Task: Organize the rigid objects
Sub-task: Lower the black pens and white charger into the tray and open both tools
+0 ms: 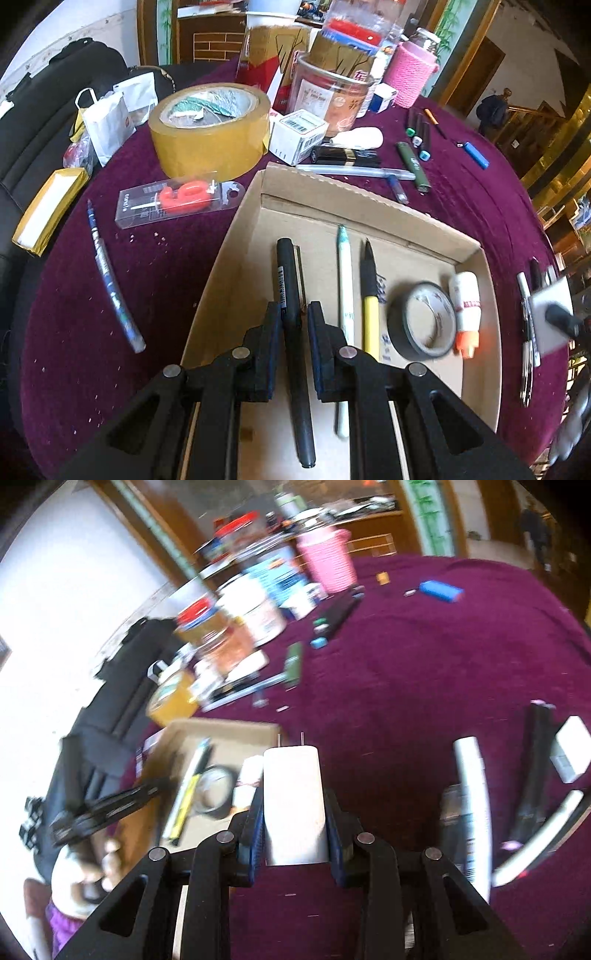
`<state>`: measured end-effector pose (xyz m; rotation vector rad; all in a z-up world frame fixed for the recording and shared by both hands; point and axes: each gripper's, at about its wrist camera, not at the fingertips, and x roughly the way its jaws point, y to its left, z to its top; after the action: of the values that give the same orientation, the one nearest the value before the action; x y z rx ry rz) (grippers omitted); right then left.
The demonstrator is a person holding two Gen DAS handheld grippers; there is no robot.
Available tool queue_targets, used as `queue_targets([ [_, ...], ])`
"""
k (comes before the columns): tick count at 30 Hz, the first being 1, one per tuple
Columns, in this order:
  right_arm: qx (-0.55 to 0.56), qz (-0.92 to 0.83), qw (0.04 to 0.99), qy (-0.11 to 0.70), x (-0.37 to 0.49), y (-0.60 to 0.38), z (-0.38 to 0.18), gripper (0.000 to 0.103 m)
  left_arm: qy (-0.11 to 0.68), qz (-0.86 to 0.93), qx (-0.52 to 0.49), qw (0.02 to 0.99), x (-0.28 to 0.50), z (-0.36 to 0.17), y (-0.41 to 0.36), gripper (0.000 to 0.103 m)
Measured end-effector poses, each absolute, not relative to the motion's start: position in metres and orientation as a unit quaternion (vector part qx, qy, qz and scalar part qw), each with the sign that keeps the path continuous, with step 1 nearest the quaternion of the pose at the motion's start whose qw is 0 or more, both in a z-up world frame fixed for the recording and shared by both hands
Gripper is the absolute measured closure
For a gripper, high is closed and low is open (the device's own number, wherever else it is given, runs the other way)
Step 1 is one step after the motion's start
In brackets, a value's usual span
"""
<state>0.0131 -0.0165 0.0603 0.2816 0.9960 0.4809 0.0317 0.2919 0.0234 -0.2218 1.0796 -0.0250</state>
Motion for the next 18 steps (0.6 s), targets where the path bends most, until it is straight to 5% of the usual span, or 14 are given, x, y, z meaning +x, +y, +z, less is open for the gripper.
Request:
queue_targets([
  [2, 0.136, 0.250, 0.831, 0.479, 0.011, 0.002, 0.058, 0.072, 0.512, -0.014, -0.112, 0.852, 0.034, 0.024, 0.292, 0.089],
  [6, 0.127, 0.286, 0.813, 0.491, 0.007, 0.038, 0.055, 0.072, 0.483, -0.026, -0.134, 0.865, 0.027, 0.036, 0.297, 0.065],
  [8, 0.120, 0.304, 0.803, 0.498, 0.004, 0.052, 0.052, 0.072, 0.461, -0.033, -0.146, 0.875, 0.014, 0.048, 0.301, 0.063],
  [12, 0.085, 0.347, 0.770, 0.528, -0.008, 0.089, 0.035, 0.072, 0.420, -0.049, -0.178, 0.889, -0.015, 0.068, 0.312, 0.045],
  [18, 0.031, 0.344, 0.766, 0.541, -0.005, 0.120, 0.018, 0.072, 0.386, -0.066, -0.207, 0.897, -0.059, 0.082, 0.326, 0.044],
])
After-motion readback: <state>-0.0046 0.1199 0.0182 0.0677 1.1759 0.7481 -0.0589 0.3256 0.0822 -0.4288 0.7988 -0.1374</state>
